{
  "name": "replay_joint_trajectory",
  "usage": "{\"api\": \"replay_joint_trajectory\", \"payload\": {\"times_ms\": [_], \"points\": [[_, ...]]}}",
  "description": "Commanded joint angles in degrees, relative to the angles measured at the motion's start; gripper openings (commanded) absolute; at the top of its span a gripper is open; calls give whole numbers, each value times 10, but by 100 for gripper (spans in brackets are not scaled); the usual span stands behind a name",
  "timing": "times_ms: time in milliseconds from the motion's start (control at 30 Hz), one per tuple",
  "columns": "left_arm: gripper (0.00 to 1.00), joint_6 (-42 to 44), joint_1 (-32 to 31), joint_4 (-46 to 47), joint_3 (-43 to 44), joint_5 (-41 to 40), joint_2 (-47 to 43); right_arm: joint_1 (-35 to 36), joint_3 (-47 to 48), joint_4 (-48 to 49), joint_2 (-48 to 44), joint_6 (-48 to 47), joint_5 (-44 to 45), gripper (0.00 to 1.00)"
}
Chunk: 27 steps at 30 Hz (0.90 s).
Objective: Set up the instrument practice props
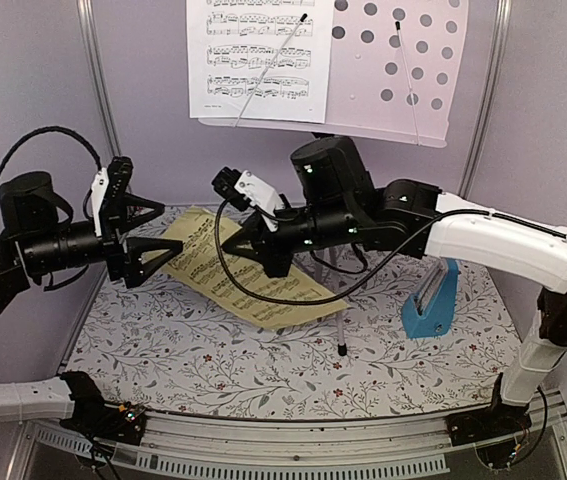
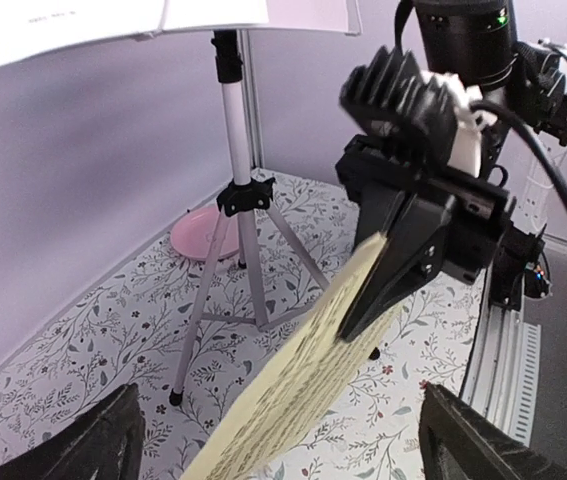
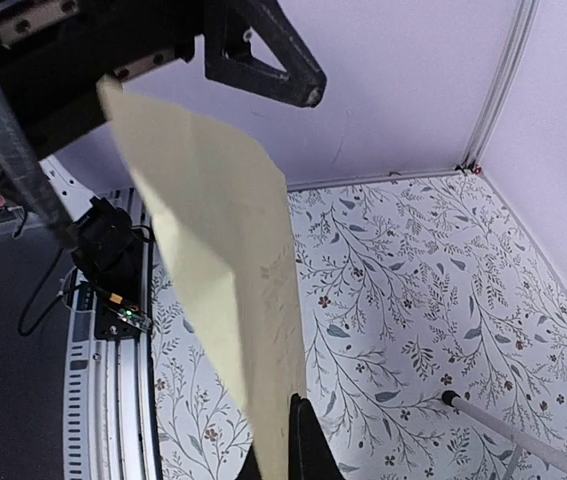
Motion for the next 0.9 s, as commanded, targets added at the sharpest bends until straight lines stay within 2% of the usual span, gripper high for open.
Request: {"api": "replay_joint_trajectory", "payload": {"times_ms": [0, 167, 267, 400, 500, 633, 767, 867], "points": [[96, -46, -5, 127, -56, -34, -52, -18, -80, 124, -122, 46, -76, 0], [96, -69, -5, 177, -84, -17, -62, -36, -181, 226, -240, 85, -125, 0], [95, -89, -6, 252, -121, 72, -61, -43, -233, 282, -298, 113, -131, 0], [84, -117, -12, 353, -145, 162, -24, -52, -283, 358, -352, 153, -136, 0], [77, -117, -23, 395, -132, 184, 9, -54, -290, 371, -370, 162, -129, 0], [73, -118, -48, 453, -124, 207, 34, -56, -295, 379, -384, 163, -121, 0], [75, -105, -81, 468, -111, 215, 54, -60, -300, 382, -387, 160, -105, 0], [78, -106, -84, 466, -116, 189, 49, -62, -303, 381, -392, 158, -100, 0]]}}
